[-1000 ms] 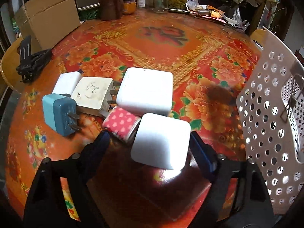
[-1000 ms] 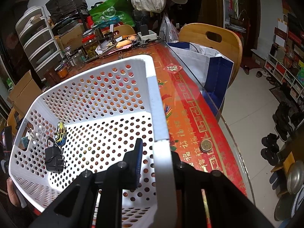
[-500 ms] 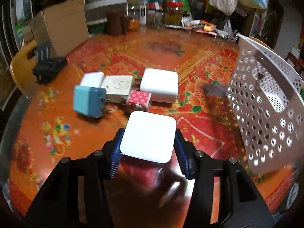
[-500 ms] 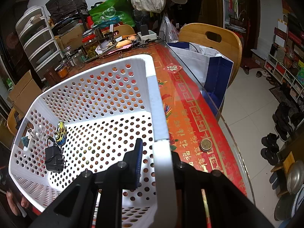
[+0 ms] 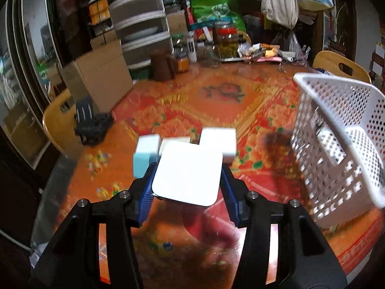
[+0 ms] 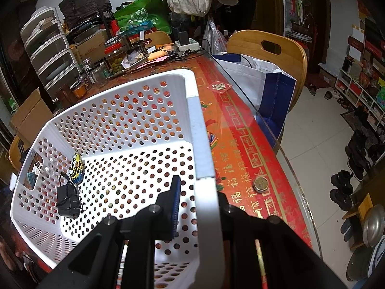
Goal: Organize rigid objects
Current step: 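Carry the white square charger into the basket and release it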
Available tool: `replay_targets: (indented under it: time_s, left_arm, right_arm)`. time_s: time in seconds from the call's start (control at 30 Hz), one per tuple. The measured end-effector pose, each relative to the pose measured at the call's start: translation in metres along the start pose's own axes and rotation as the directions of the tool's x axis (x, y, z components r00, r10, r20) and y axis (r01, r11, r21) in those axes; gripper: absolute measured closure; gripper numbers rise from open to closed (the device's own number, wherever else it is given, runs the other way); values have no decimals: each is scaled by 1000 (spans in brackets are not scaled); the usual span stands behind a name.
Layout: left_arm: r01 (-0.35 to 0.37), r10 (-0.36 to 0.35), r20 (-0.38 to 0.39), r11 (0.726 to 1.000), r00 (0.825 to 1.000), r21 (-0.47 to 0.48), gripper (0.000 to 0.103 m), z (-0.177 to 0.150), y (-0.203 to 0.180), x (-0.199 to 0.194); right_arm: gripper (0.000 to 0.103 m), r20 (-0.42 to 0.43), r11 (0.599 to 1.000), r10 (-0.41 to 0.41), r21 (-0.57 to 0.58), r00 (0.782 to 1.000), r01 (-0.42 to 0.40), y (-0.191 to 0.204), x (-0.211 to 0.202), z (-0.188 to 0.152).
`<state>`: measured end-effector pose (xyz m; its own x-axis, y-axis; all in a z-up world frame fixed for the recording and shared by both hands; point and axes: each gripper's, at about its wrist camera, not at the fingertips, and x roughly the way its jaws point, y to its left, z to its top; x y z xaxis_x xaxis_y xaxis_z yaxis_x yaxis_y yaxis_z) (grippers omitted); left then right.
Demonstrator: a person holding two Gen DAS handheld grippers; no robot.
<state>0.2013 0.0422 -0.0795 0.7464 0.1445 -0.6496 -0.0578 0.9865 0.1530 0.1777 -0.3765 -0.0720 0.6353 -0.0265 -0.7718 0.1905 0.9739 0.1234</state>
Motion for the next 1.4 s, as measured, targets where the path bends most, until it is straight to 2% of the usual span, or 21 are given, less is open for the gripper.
replay_targets:
  time_s: [0.13, 0.27, 0.47, 0.7, 0.8, 0.87, 0.9, 1.0, 1.13, 1.33, 1.4]
  left_arm:
    - [-3, 0, 61, 999, 998, 45, 55, 27, -18, -26]
    - [-38, 27, 99, 992, 995, 118, 55, 54, -50, -48]
    - [-45, 28, 87, 977, 996, 208, 55, 79, -98, -58]
    - [-38, 16, 67, 939, 998, 341, 55, 88, -158, -55]
    - [35, -32, -15, 917, 999, 398, 55, 88, -182, -45]
    - [126, -77, -129, 892, 989, 434, 55, 89, -202, -32]
    - [147, -80, -163, 879, 983, 455, 55, 89, -211, -27]
    - [172, -37, -251, 825, 967, 539, 55, 84, -241, -8]
    - [174, 29, -310, 776, 950, 606, 55, 77, -263, 14]
    - [268, 55, -432, 711, 900, 650, 55, 60, -283, 43]
    - [319, 45, -481, 694, 876, 646, 55, 54, -287, 48]
  right_arm:
    - [86, 0, 1000, 0, 0, 1000, 0, 0, 0, 0]
    - [86, 0, 1000, 0, 0, 1000, 0, 0, 0, 0]
    - [86, -1, 1000, 0, -2, 1000, 0, 1, 0, 0]
    - [86, 2, 1000, 7, 1, 1000, -7, 2, 1, -1]
    - [86, 2, 1000, 7, 2, 1000, -7, 2, 1, -1]
    - [86, 2, 1000, 7, 1, 1000, -7, 2, 1, -1]
    - [86, 2, 1000, 8, 1, 1000, -8, 2, 1, -1]
    - [86, 4, 1000, 10, 1, 1000, -10, 2, 1, -1]
    - [86, 4, 1000, 12, 0, 1000, -12, 2, 2, -1]
    - [86, 3, 1000, 11, -2, 1000, -11, 3, 1, -2]
    - [86, 2, 1000, 11, -3, 1000, -11, 4, 2, -2]
